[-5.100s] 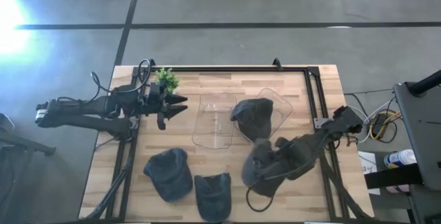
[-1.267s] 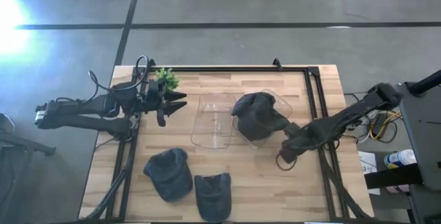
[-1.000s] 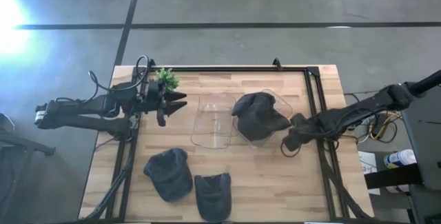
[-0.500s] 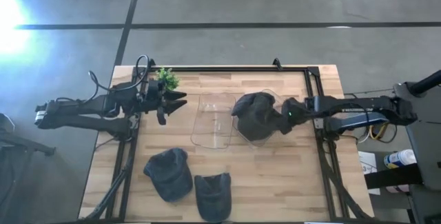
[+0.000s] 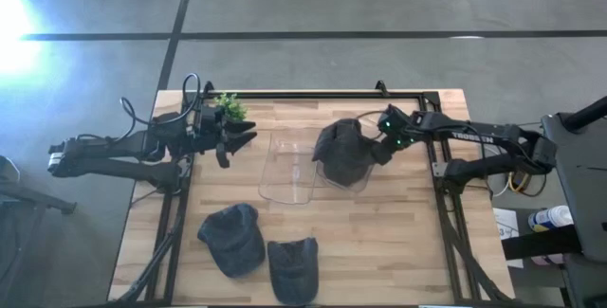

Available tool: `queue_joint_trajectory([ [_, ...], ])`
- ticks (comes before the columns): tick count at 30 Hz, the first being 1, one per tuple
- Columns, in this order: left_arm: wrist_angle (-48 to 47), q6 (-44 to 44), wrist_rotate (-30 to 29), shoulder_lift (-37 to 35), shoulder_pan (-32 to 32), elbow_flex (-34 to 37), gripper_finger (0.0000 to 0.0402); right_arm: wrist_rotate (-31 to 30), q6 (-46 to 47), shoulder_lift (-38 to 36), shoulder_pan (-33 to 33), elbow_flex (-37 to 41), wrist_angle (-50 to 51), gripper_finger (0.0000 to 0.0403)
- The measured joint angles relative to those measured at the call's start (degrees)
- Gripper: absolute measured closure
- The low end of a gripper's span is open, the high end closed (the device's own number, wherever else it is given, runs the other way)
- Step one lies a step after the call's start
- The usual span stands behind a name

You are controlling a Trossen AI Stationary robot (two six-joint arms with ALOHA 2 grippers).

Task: Pick & Place hat
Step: Adjust the right transparent bin, then adjust the left transparent bin

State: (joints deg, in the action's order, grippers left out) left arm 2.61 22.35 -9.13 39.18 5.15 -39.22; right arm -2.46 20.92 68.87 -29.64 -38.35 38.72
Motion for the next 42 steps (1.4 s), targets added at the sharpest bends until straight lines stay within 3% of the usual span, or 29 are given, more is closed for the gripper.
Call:
queue_joint_trajectory([
  [9, -0.02, 0.09, -0.85, 0.02, 0.00, 0.02, 0.0236, 3.38, -10.07, 9.35, -7.07, -9.33, -1.85, 0.0395],
  [12, -0.02, 0.11, -0.91, 0.02, 0.00, 0.02, 0.0236, -0.92, -10.37, 10.82, -7.59, -11.86, 1.21, 0.0395],
  [17, -0.42, 0.11, -1.41, 0.46, 0.00, 0.15, 0.0236, -6.71, -13.68, 6.12, -7.49, -18.50, 2.60, 0.0395],
  [23, -6.60, 1.81, -1.63, 2.01, 0.00, 0.15, 0.0236, -9.92, -12.77, -2.40, -5.83, -28.10, 15.62, 0.0395],
  [31, -20.96, 6.74, -0.90, 4.01, 0.00, 0.15, 0.0236, -9.49, -0.03, -11.95, 4.50, -28.14, 32.52, 0.0395],
  [36, -22.93, 6.99, -0.78, 4.22, 0.00, 0.15, 0.0236, -3.00, 10.65, -15.24, 14.67, -23.66, 32.32, 0.0395],
  [42, -29.03, 7.29, -0.78, 4.04, 0.00, 0.15, 0.0236, 1.48, 23.21, -12.65, 31.94, -20.08, 30.28, 0.0395],
])
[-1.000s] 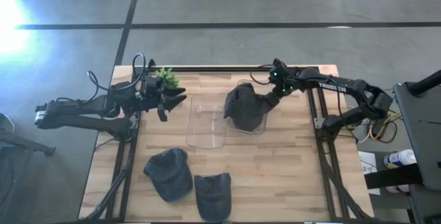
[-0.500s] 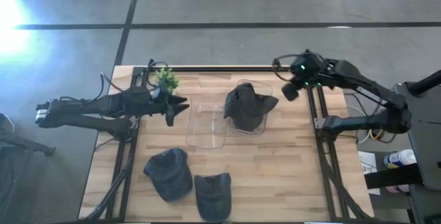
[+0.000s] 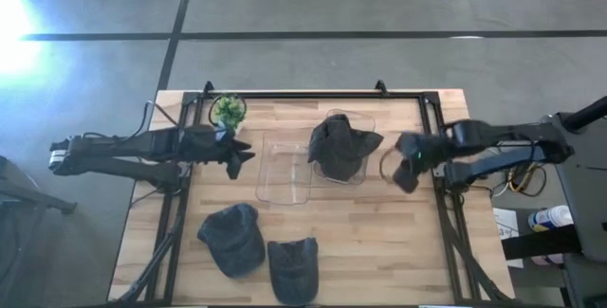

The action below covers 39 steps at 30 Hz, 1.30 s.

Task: Pick & Place hat
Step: Adjust the left transparent bin

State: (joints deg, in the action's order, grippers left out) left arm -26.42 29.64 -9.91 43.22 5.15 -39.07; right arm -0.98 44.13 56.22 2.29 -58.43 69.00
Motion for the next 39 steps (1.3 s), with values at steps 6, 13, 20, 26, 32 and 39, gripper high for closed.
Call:
queue_joint_trajectory([
  [6, -10.12, 2.35, 0.46, 0.02, 0.00, 0.06, 0.0236, -0.46, 9.41, 4.70, 13.19, 0.32, -2.32, 0.0395],
  [13, -11.11, 2.60, 2.42, 1.98, 0.00, 3.39, 0.0236, -0.30, 13.08, 8.89, 16.82, -2.43, -8.14, 0.0394],
  [20, -10.22, 1.94, 4.73, 5.53, 0.00, 6.97, 0.0236, 1.60, 14.24, 13.80, 19.69, -2.02, -12.40, 0.0394],
  [26, -3.78, 1.22, 8.28, 8.44, 0.02, 11.56, 0.0236, 3.16, 16.06, 16.14, 22.29, -1.66, -12.43, 0.0394],
  [32, 3.61, -0.09, 9.62, 13.68, 0.02, 13.27, 0.0236, 2.09, 18.33, 15.09, 22.48, -1.93, -12.53, 0.0394],
  [39, 12.60, -3.04, 9.76, 20.69, 0.11, 12.72, 0.0236, 0.79, 19.35, 13.48, 22.48, -2.14, -12.66, 0.0394],
])
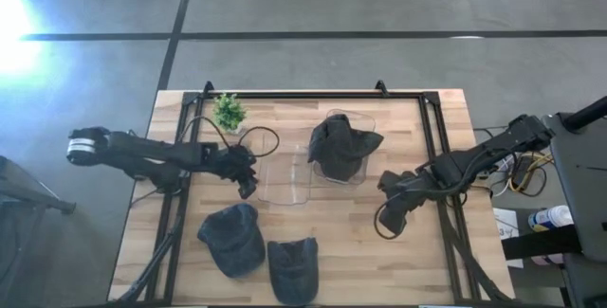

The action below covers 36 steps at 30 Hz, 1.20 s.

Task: Pick & Place hat
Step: Adjust the left transparent bin, then put the left blue cap into the left transparent bin

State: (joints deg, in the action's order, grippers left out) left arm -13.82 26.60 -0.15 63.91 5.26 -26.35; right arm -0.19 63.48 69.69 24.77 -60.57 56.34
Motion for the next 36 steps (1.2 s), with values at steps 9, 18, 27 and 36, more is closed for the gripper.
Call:
queue_joint_trajectory([
  [9, -0.11, -7.81, 1.83, 8.75, 0.84, -6.60, 0.0236, 0.00, 0.00, 0.00, 0.13, -0.16, -0.15, 0.0394],
  [18, -0.44, -14.02, 3.09, 17.64, 2.86, -15.33, 0.0236, 0.04, -0.46, 0.00, 0.50, -0.16, -0.14, 0.0394],
  [27, -8.61, -6.57, 10.48, 19.44, 3.75, -15.47, 0.0236, 0.11, -0.78, -0.33, 1.27, -0.16, 0.44, 0.0394],
  [36, 4.48, 3.25, 11.93, 3.69, 0.13, -15.05, 0.0236, 0.22, -2.29, -0.33, 1.25, 0.26, 0.46, 0.0394],
])
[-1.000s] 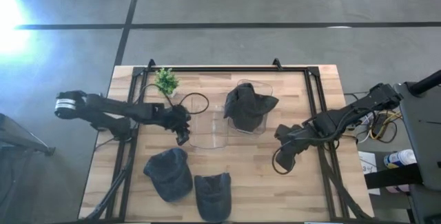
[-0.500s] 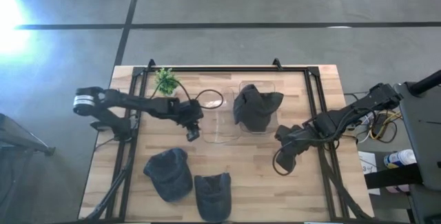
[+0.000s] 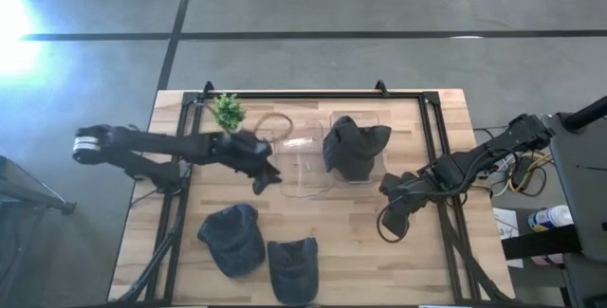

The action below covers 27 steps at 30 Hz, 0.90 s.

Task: Pick & Place hat
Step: Put the left blue cap into the left transparent bin

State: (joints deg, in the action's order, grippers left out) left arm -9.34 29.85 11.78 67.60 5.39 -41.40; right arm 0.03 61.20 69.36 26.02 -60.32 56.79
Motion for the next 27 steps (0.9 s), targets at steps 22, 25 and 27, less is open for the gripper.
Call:
queue_joint_trajectory([
  [22, 8.54, -2.61, -7.17, -17.90, -0.48, -5.51, 0.0236, 15.80, -8.80, 14.98, -0.02, -0.36, -29.63, 0.0393],
  [25, 10.45, -4.41, -9.37, -17.89, -0.48, -5.54, 0.0236, 18.54, -14.29, 20.61, -0.54, -5.22, -30.27, 0.0382],
  [27, 10.92, -5.43, -9.64, -17.95, -0.48, -6.09, 0.0236, 19.21, -18.49, 24.03, -1.28, -9.43, -29.20, 0.0367],
])
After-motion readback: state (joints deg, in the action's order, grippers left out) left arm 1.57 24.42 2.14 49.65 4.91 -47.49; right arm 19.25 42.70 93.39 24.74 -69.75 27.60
